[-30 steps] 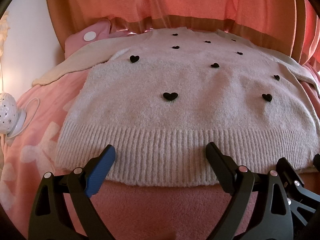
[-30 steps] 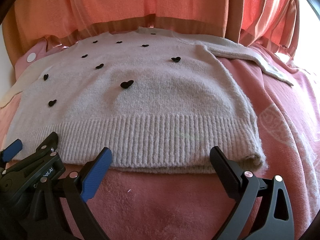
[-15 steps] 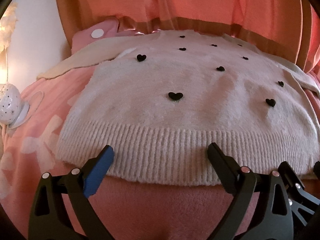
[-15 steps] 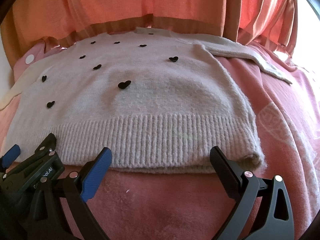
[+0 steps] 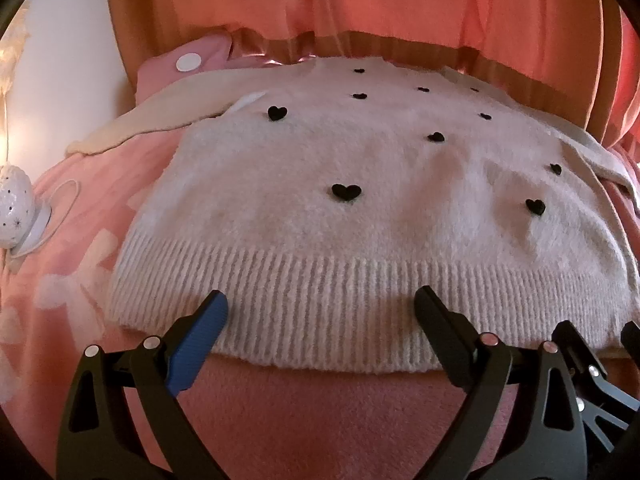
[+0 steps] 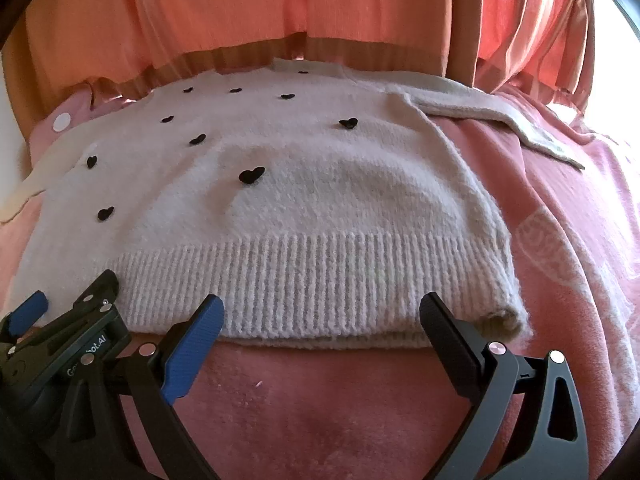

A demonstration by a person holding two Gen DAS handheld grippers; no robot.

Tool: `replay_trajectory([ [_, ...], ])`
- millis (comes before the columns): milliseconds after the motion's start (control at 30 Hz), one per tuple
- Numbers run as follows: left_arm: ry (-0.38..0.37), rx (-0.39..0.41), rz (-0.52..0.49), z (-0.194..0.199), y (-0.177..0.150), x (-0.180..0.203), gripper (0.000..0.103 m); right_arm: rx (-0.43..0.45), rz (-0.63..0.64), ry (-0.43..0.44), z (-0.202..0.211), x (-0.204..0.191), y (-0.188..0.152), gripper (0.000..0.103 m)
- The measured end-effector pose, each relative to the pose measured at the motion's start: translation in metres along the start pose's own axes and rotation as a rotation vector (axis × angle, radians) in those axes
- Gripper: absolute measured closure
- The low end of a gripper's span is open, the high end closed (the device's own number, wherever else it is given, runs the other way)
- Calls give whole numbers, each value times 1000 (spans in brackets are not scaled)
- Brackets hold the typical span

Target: Fold small clothes

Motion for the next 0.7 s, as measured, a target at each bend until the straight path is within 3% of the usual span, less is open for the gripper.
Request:
replay_trajectory([
  [700, 14, 2, 1, 3, -1, -4, 11, -6, 6, 4, 1, -3, -1, 6],
])
Point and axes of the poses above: each gripper's, at about its wrist camera, not at the fingertips, and z roughly against the way its jaws point, x to its right, y to its top, the point moved 4 cm from there along -z, roughly the way its jaws point, and after that the axes turned 11 degrees about -z, right-handed, at the moved point
